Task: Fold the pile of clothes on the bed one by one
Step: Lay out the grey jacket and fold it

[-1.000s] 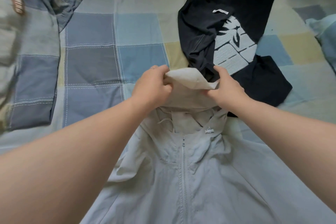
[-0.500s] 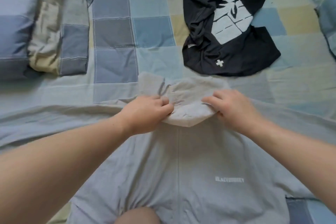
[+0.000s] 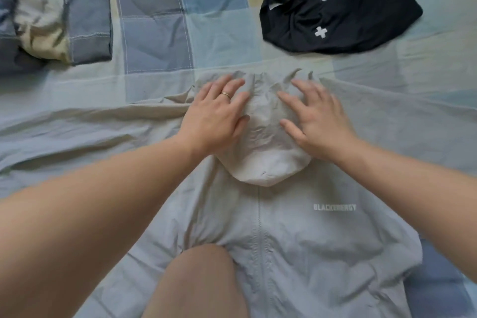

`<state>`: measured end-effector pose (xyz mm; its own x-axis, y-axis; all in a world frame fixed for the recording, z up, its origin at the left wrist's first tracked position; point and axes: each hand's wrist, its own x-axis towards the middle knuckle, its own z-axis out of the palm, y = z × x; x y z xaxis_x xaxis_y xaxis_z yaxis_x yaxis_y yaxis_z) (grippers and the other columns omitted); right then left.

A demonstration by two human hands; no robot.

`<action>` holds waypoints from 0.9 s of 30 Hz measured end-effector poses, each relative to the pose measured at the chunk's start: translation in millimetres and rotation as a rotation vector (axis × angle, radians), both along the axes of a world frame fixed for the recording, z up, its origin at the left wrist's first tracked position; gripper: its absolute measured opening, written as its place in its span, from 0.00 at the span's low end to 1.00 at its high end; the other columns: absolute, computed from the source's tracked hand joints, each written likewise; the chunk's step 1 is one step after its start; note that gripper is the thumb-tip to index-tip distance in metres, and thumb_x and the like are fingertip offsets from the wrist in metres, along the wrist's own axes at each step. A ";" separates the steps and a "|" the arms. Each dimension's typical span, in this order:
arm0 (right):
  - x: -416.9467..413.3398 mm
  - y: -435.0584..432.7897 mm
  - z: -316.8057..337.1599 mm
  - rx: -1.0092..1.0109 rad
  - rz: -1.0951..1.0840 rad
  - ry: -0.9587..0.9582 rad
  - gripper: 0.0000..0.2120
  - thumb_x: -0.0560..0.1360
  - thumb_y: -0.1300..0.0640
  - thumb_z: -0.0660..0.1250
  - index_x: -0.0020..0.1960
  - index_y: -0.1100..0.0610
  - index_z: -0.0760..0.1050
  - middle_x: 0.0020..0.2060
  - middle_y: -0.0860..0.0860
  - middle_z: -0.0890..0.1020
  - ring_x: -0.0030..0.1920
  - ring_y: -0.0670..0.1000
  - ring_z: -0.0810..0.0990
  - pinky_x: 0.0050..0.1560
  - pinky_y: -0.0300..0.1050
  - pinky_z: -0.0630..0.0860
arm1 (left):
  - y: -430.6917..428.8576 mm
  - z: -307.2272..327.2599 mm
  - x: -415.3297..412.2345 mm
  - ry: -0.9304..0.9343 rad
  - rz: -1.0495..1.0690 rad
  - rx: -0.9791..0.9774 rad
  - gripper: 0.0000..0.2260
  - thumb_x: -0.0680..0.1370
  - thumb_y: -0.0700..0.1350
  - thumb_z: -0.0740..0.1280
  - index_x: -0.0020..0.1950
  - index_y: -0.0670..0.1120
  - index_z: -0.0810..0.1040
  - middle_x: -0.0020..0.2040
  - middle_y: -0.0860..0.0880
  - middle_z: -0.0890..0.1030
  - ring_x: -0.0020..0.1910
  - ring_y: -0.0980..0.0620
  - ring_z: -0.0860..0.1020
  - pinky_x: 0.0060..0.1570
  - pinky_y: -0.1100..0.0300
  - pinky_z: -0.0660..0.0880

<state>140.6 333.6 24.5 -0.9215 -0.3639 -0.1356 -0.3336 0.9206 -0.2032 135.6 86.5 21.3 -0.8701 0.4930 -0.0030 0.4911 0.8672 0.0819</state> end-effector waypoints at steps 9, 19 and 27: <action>21.9 -16.5 -72.9 0.175 -0.090 -0.208 0.44 0.72 0.26 0.37 0.82 0.47 0.42 0.82 0.54 0.43 0.81 0.56 0.40 0.78 0.58 0.37 | 3.3 -66.8 31.2 -0.311 0.091 0.006 0.43 0.76 0.73 0.46 0.83 0.49 0.49 0.83 0.47 0.45 0.82 0.43 0.41 0.79 0.42 0.51; 76.9 -1.5 -69.3 0.149 0.038 -0.231 0.51 0.69 0.20 0.43 0.83 0.50 0.45 0.82 0.53 0.44 0.81 0.55 0.41 0.79 0.59 0.39 | -11.5 -69.4 71.2 -0.338 -0.006 -0.092 0.50 0.69 0.80 0.54 0.83 0.55 0.45 0.83 0.47 0.42 0.81 0.41 0.39 0.76 0.36 0.43; 103.1 -4.0 -44.0 0.206 0.038 -0.426 0.42 0.76 0.28 0.47 0.81 0.46 0.34 0.80 0.50 0.33 0.80 0.53 0.32 0.78 0.60 0.36 | -8.9 -32.1 98.4 -0.427 0.012 -0.198 0.42 0.75 0.74 0.55 0.82 0.60 0.41 0.83 0.49 0.40 0.81 0.44 0.40 0.78 0.38 0.44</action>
<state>243.7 329.5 -19.5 -0.7545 -0.3222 -0.5717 -0.2945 0.9448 -0.1437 234.0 77.6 -10.8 -0.7764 0.4364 -0.4547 0.4392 0.8921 0.1062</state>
